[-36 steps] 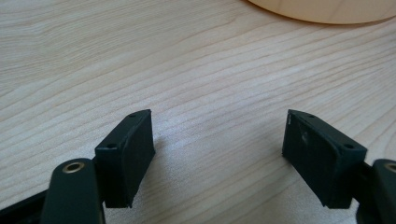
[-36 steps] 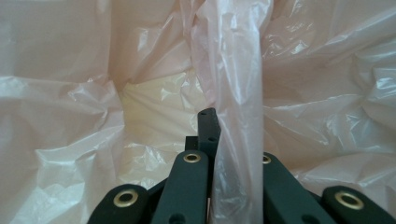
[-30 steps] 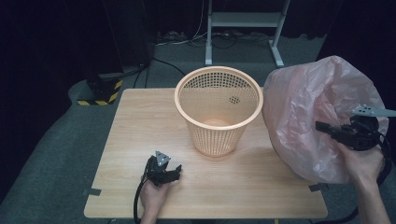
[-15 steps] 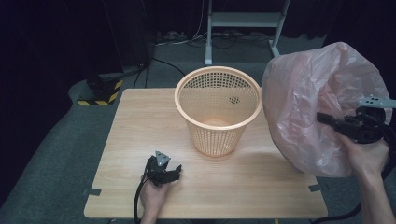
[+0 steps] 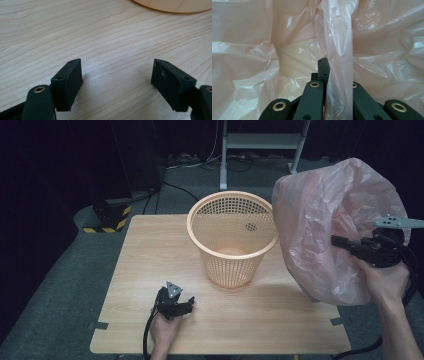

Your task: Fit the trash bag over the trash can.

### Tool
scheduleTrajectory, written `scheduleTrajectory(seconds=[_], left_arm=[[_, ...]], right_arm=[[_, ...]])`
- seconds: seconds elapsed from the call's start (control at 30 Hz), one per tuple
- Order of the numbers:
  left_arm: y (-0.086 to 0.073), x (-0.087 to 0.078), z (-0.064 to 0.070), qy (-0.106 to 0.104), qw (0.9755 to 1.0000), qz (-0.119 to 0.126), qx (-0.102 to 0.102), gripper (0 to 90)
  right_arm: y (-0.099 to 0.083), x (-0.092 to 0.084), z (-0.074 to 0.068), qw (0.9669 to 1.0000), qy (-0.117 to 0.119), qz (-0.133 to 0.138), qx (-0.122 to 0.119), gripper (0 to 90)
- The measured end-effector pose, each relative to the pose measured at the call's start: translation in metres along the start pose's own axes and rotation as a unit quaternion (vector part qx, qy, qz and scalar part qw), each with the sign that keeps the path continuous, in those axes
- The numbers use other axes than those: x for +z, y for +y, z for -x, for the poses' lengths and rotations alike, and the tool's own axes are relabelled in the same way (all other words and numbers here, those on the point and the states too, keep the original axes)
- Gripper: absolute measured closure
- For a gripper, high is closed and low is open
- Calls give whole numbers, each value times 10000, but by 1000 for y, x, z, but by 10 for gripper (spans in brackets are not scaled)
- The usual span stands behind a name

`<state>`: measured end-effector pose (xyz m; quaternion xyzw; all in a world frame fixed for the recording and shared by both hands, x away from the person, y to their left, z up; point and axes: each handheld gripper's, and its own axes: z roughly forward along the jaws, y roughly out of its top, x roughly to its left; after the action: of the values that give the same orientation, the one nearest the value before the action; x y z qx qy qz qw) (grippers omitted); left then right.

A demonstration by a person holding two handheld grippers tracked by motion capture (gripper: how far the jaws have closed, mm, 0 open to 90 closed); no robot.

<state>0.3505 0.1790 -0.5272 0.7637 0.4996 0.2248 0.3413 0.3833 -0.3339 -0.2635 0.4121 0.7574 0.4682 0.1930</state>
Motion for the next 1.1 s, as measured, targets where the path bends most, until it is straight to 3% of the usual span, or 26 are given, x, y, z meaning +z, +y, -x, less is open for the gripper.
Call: scheduleTrajectory(seconds=[0.57,1.1], left_arm=[[0,0,0,7,10000,7,-20,248],[0,0,0,5,10000,4,-14,248]], right_arm=[[16,13,-17,9992,375,74,-150,895],[39,35,-41,9969,685,-58,-389,895]])
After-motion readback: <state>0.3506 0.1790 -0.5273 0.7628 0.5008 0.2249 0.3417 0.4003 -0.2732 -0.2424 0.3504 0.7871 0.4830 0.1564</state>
